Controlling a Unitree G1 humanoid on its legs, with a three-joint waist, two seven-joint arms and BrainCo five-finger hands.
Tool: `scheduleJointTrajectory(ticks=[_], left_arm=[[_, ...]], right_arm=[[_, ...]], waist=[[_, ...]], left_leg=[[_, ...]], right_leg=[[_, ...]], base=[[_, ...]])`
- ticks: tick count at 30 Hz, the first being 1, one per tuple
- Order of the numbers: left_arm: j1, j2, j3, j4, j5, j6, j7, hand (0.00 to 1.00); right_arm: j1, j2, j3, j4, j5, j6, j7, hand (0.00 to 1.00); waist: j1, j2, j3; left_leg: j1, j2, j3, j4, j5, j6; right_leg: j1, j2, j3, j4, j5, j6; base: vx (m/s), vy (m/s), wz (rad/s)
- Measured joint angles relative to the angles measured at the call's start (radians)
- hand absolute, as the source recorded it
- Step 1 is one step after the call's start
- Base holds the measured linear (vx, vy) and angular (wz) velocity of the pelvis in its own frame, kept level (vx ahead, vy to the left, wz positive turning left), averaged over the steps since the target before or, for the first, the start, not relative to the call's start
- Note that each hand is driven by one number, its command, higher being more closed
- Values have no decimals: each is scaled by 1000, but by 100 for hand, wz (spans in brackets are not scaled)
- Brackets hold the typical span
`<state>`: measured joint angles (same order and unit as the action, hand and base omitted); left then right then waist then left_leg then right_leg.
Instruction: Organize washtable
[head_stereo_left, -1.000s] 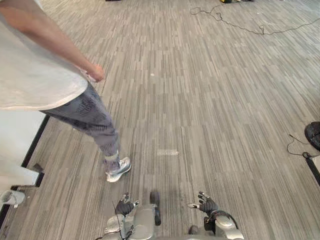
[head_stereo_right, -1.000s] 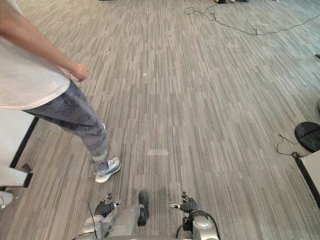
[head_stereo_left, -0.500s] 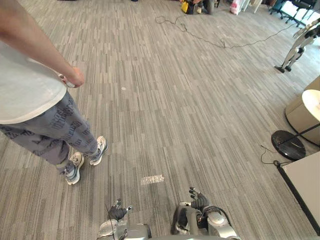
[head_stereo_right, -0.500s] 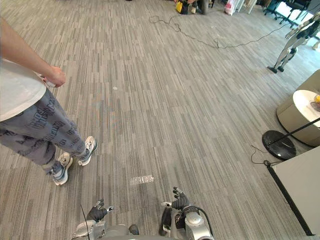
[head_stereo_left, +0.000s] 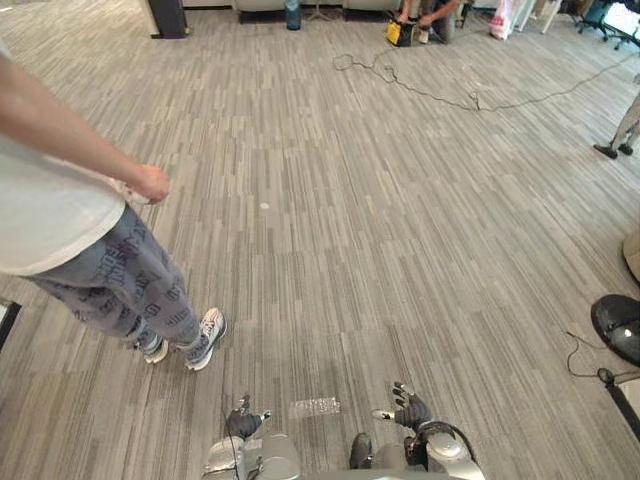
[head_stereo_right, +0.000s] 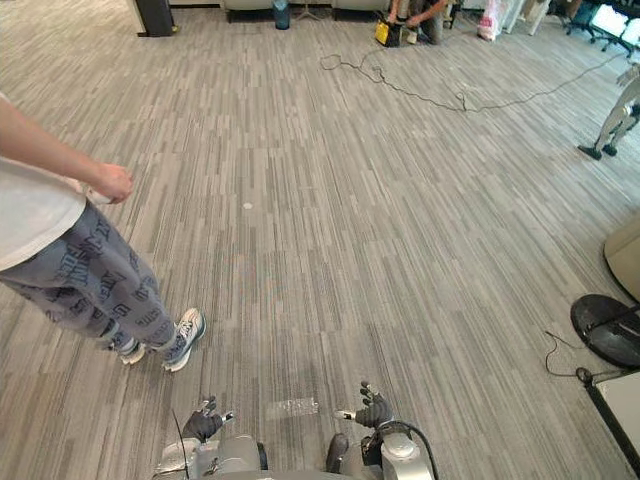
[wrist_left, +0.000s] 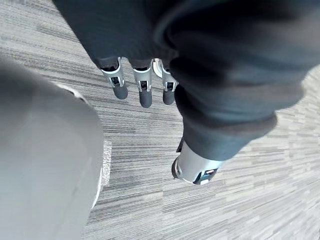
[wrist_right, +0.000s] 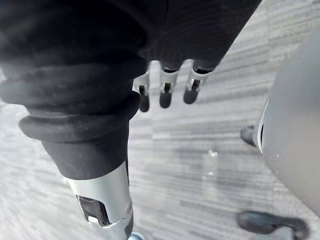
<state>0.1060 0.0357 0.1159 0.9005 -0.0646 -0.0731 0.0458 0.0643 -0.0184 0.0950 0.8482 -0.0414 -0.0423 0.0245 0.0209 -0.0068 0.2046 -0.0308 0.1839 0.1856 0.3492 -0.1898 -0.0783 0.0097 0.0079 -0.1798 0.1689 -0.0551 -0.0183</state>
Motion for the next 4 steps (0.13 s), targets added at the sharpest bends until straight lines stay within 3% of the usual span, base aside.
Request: scheduleJointTrajectory(ticks=[1,4], left_arm=[[-3,11,-3,16,3,1,0,0],[-15,22,-8,48,12,5,0,0]], right_arm=[[1,5,-1,4,0,0,0,0],[4,11,-2,18,-7,-3,0,0]], waist=[[-7,-17,-16],[-11,-31,-26]], left_leg=[[31,-28,15,-57,19,11],[67,-61,27,-106,27,21]], right_leg=[[8,-17,13,-24,7,15],[45,-41,15,-82,21,37]], base=[[201,131,-36],[120,94,-5]])
